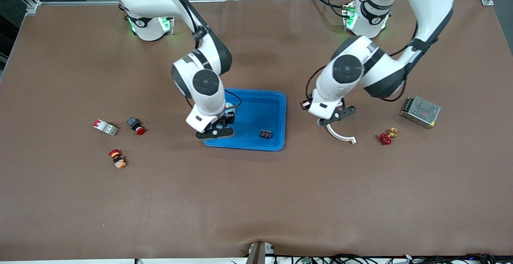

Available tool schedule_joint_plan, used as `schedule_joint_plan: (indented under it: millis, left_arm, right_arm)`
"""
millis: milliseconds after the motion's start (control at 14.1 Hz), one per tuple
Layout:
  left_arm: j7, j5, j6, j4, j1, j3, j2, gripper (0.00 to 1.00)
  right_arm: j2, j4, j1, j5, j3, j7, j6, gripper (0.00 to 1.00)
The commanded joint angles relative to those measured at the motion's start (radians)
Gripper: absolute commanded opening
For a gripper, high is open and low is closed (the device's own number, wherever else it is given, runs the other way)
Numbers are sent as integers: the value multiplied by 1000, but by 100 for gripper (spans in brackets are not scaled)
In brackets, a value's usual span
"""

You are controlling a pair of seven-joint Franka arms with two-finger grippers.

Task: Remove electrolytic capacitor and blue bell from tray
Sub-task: 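Carry the bell toward the red buttons while the left gripper carries the capacitor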

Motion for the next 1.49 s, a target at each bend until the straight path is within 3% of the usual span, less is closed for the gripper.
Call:
schedule_joint_plan:
  millis: [0, 284, 567, 993, 1418]
  left_arm:
    - [114, 96, 75, -133, 79, -22, -58, 0]
    - [128, 307, 316, -304, 201, -22, -52, 0]
    - [147, 429, 378, -335, 296, -20, -21, 0]
    - [135, 643, 447, -361, 401, 4, 74, 0]
    - [92, 657, 445, -361, 401, 35, 164, 0]
  right_arm:
    - [-92, -8, -166, 1, 15, -304, -84, 40]
    - [-92, 82, -399, 3, 13, -739, -163, 40]
    - [-36, 102, -576, 45, 13, -1054, -141, 40]
    - [95, 103, -686, 115, 13, -1337, -42, 40]
    - [173, 102, -737, 113, 12, -1463, 52, 40]
